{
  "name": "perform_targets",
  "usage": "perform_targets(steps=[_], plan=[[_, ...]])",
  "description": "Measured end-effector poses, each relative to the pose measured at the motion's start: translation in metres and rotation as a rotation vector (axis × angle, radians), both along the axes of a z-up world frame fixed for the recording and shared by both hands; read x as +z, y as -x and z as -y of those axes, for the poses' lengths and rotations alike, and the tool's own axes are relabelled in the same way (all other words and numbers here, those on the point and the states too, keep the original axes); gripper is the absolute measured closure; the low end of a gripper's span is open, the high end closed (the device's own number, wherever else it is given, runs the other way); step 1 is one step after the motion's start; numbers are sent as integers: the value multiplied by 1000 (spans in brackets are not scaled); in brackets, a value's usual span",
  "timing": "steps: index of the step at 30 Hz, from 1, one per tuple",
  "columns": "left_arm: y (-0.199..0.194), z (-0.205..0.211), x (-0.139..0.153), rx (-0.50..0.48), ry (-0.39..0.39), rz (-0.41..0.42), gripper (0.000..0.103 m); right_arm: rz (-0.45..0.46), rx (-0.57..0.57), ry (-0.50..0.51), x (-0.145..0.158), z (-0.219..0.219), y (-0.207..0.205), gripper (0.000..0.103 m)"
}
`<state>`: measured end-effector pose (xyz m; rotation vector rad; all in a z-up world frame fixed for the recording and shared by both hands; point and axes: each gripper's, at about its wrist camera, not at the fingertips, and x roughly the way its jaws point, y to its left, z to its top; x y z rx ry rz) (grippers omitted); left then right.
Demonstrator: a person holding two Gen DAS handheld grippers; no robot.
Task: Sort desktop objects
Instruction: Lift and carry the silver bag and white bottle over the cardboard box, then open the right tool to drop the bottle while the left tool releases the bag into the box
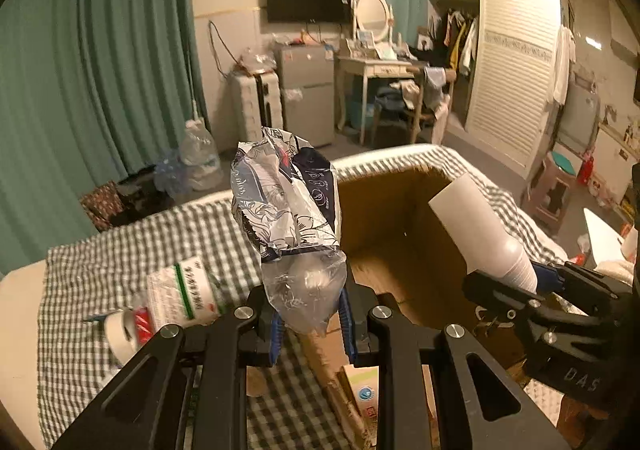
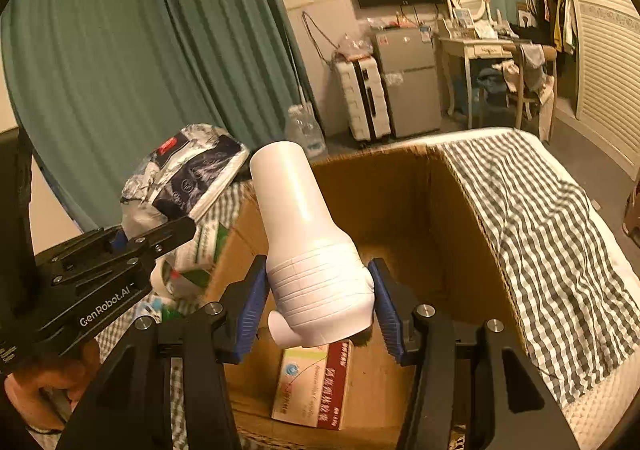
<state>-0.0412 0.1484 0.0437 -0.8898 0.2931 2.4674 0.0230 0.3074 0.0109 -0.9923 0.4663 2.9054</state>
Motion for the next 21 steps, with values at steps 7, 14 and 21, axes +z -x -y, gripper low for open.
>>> perform_targets(steps=[7,14,21], plan=[[10,-17,-26,-21,46,65,80,140,-20,-5,-31,-11,13,53],[9,-32,-44,-49,117,80,80,275,-27,-24,-59,-16,21,53],[2,-42,-52,-93,149,89,80,313,-26,-47,-64,-15,18,53]])
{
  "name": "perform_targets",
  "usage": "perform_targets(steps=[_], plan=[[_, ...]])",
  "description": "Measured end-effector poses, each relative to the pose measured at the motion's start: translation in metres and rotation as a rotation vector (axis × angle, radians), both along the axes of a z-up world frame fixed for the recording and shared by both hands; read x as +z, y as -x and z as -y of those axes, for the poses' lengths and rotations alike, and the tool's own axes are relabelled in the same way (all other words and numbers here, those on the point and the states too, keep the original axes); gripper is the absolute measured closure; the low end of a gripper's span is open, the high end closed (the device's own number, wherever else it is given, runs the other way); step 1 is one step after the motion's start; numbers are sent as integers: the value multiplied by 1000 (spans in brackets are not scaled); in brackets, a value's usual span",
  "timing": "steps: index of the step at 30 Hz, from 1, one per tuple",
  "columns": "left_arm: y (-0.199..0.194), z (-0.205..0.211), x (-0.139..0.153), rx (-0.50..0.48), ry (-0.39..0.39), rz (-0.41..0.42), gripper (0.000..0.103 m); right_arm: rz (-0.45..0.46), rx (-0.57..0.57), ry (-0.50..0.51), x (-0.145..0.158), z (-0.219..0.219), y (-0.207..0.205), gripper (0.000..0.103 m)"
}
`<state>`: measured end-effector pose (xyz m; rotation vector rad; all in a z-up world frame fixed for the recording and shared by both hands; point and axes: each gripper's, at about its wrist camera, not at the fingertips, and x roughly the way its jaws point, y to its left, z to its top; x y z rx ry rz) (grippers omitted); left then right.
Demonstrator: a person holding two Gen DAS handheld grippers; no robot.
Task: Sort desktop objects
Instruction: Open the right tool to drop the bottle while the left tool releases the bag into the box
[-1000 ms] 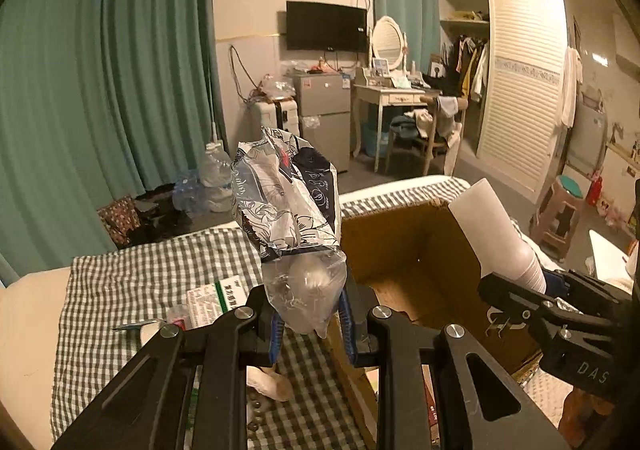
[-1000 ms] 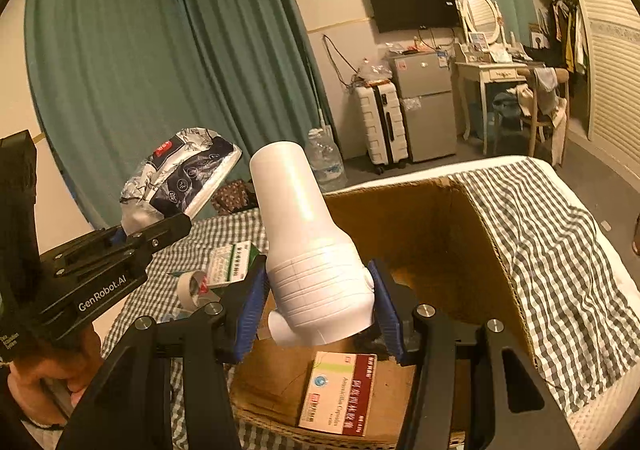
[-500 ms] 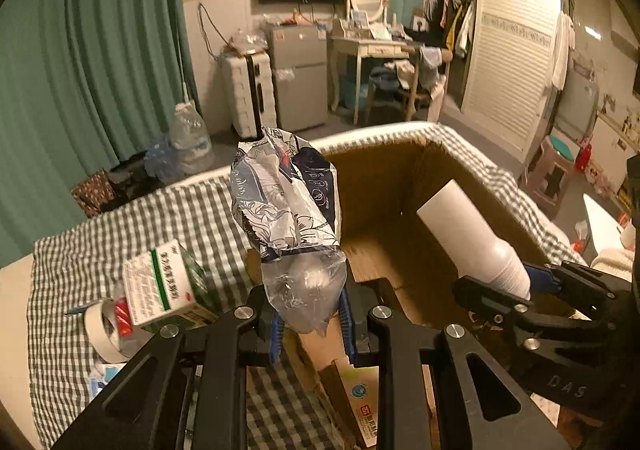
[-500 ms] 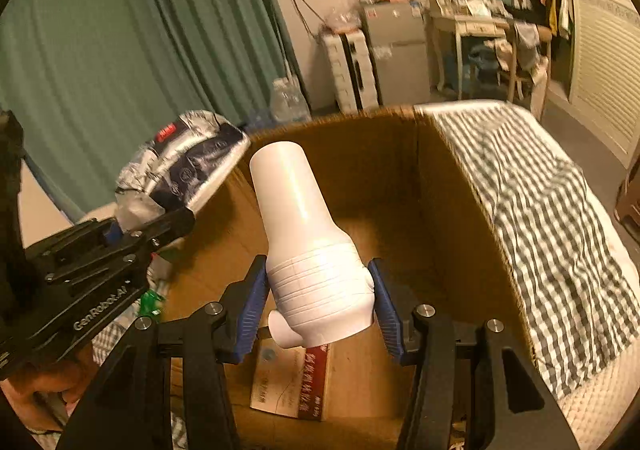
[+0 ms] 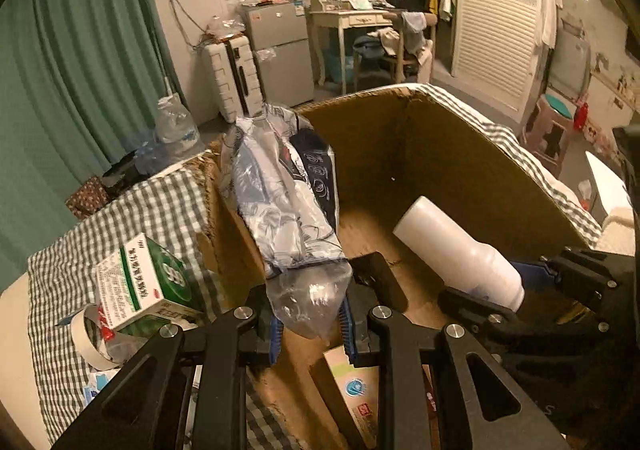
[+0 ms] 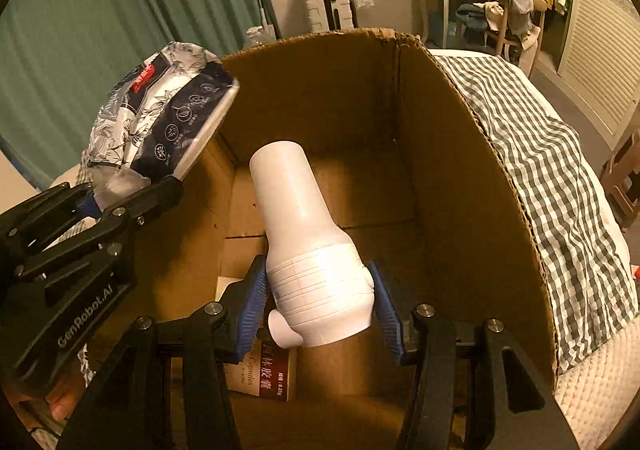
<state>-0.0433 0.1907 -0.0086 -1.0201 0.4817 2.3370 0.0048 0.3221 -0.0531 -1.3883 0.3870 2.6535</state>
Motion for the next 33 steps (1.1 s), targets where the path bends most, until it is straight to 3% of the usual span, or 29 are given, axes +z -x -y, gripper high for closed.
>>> perform_targets(steps=[4,7,21,33], plan=[[-7,-6,3,0,51,-71,64,-20,0,1,6,3,-4,53],[-11,-2,15,4,15,-88,57,-49,-18,-29,17,5,-7,50],[-24,30,72,61,-106,-118,53,-249,-78,-88,75,12,-30,38],[-42,98,119,125,-197,-183,48,-402,-130,-130,130,27,-51,32]])
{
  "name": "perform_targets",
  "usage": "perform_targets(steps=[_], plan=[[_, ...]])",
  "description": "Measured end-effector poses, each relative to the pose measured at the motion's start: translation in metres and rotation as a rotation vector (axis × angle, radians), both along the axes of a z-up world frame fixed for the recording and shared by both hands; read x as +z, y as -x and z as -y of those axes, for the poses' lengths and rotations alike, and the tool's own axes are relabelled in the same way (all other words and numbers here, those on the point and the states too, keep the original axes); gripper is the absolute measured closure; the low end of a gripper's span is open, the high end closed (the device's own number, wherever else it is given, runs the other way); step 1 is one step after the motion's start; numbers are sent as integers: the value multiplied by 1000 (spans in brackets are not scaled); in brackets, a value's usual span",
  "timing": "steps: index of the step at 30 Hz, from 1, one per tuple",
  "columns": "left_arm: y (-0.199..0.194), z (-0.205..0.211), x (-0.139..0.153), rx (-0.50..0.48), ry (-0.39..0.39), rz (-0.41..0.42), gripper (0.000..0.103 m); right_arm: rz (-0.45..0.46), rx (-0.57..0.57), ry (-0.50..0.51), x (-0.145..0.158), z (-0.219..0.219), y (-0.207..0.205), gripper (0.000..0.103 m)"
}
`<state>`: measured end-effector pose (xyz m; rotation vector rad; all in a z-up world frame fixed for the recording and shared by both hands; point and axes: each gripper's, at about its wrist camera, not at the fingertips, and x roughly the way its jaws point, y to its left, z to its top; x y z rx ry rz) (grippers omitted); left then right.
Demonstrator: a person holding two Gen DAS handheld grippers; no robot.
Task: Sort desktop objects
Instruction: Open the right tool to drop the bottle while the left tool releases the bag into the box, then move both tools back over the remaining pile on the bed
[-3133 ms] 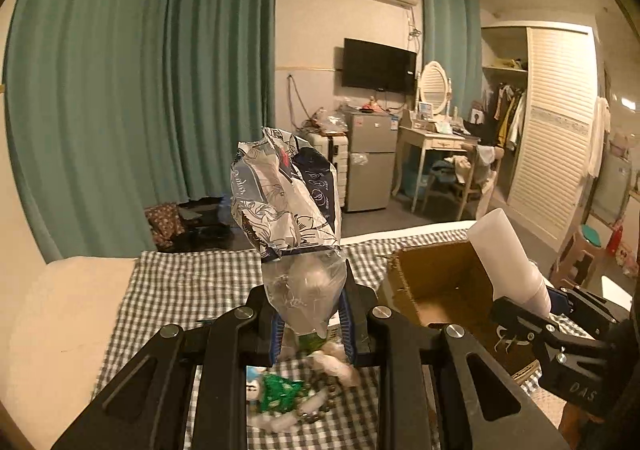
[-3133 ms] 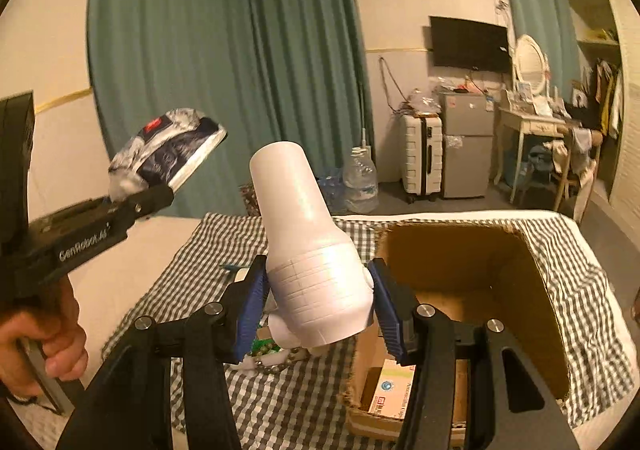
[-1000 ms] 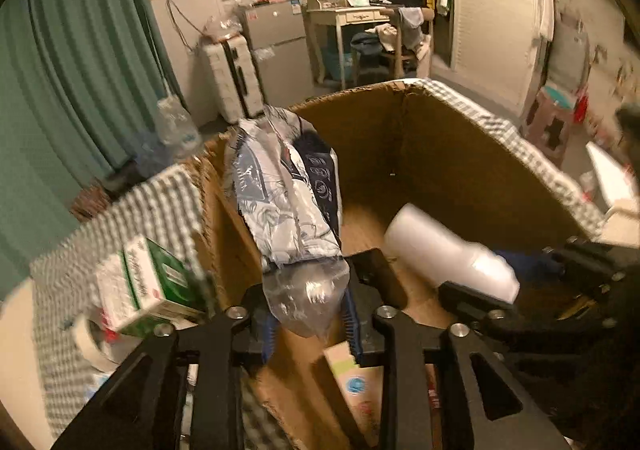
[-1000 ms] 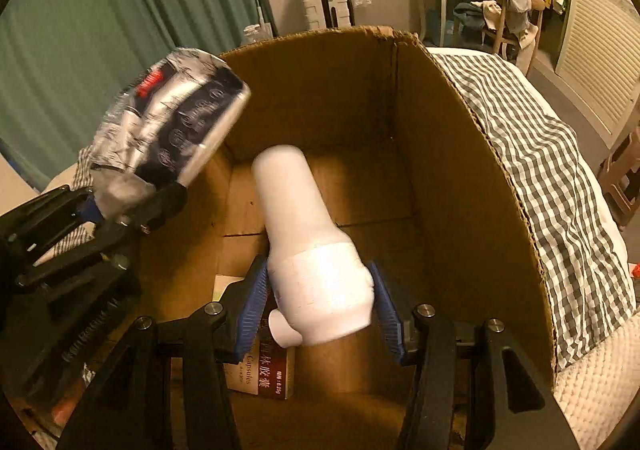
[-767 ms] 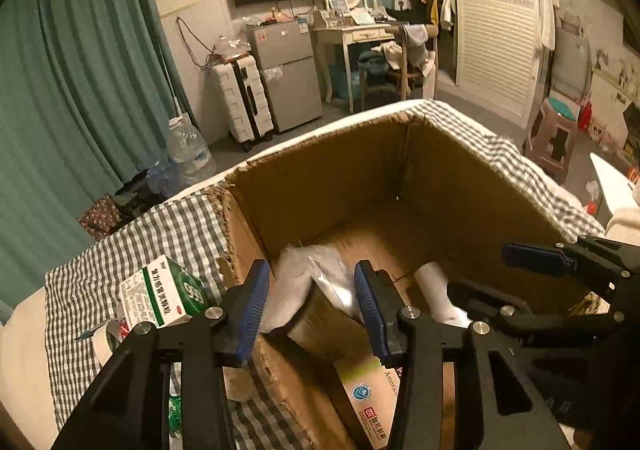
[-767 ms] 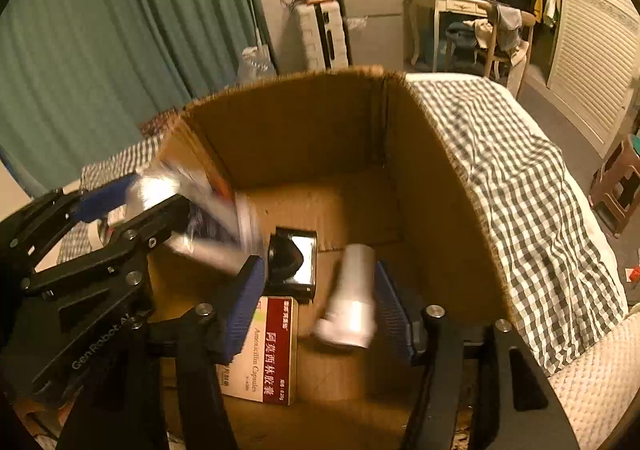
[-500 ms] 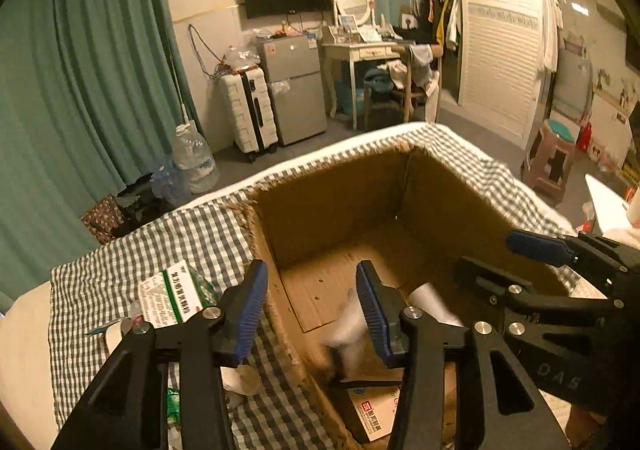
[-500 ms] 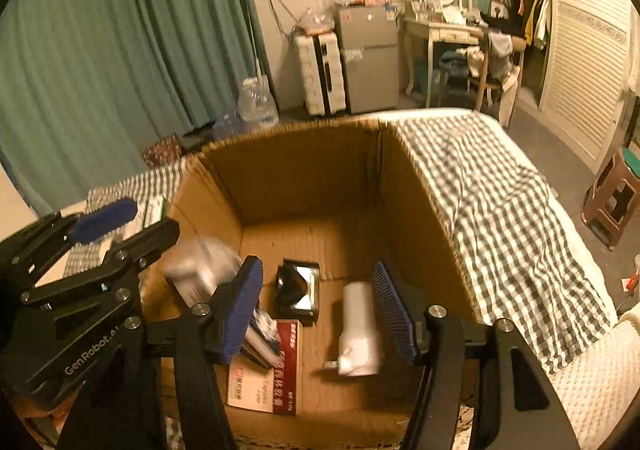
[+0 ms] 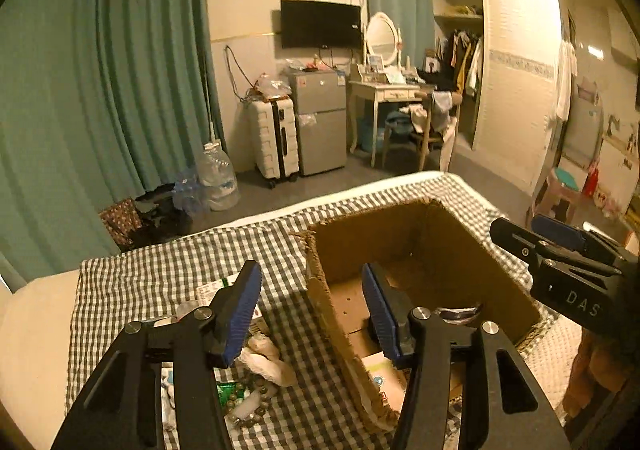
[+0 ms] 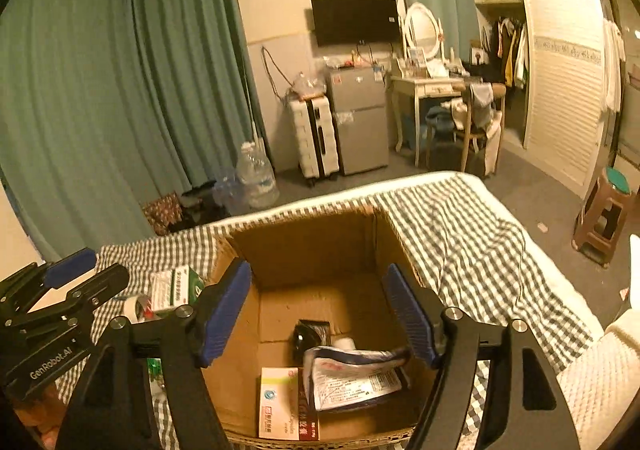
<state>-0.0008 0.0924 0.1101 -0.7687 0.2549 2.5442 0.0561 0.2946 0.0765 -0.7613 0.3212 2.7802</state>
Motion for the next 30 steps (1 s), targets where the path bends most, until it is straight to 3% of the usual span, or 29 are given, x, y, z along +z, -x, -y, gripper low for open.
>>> perform_targets(steps=[6,9,12,16,30], plan=[[-10,37,20,28,-45,-43,42,-53,-2,-32,20,23,-9,31],[-15,53,26,41,-62,-53,41,-98,10,-41,27,31,-16,23],[-18,68,31,52,-81,-61,41,-137,30,-56,34,45,-21,22],[-21,85,37,69,-92,-84,30,-179,59,-72,42,62,-26,19],[-22,142,41,143,-153,-82,24,-233,110,-91,51,111,-35,15]])
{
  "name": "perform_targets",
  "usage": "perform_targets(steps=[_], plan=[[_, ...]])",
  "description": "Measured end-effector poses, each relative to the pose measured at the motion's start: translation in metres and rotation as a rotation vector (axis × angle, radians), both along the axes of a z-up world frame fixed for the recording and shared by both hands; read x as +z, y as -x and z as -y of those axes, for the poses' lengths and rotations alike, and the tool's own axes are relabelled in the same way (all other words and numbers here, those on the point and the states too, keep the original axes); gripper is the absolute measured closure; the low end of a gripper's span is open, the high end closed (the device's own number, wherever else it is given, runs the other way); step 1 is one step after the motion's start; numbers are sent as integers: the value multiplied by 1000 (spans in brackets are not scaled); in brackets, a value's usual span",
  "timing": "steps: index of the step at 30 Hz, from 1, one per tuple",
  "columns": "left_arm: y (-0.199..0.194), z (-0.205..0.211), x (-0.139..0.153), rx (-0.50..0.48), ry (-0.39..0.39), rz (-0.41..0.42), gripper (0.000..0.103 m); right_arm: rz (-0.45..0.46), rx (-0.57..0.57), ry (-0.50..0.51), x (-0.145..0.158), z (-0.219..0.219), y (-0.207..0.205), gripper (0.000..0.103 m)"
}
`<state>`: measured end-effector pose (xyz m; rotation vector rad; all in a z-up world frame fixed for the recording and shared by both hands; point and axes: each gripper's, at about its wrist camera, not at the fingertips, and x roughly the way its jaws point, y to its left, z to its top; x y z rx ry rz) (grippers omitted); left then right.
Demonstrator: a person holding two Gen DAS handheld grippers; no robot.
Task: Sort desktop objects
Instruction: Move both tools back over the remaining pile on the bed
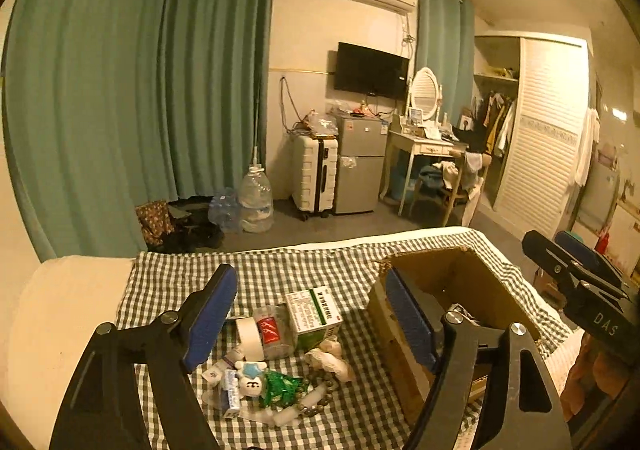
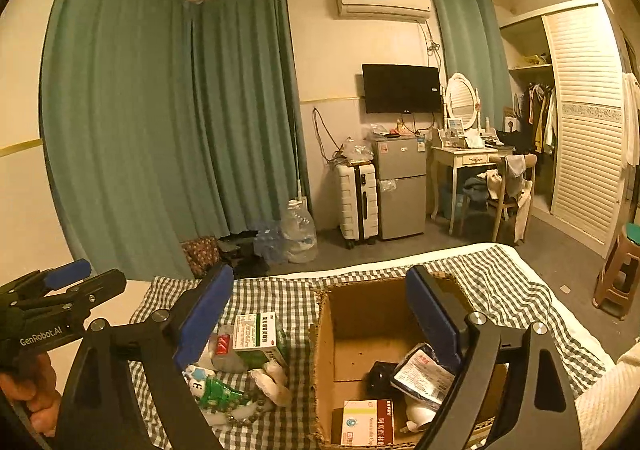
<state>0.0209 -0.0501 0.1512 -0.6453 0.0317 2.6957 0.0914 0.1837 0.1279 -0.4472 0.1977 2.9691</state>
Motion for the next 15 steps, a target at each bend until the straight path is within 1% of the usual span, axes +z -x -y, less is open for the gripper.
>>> perform_targets(steps=[9,12,13,15], plan=[[0,41,-3,62,-22,-13,19,-29,23,-20,7,23,-3,14],[2,54,-5,85,-33,-8,15,-37,37,-46,7,37,-2,12],[3,58,-6,88,-38,0,12,-37,42,-51,6,40,-2,12],[5,66,-9,94,-49,12,11,-35,53,-60,6,48,0,12]])
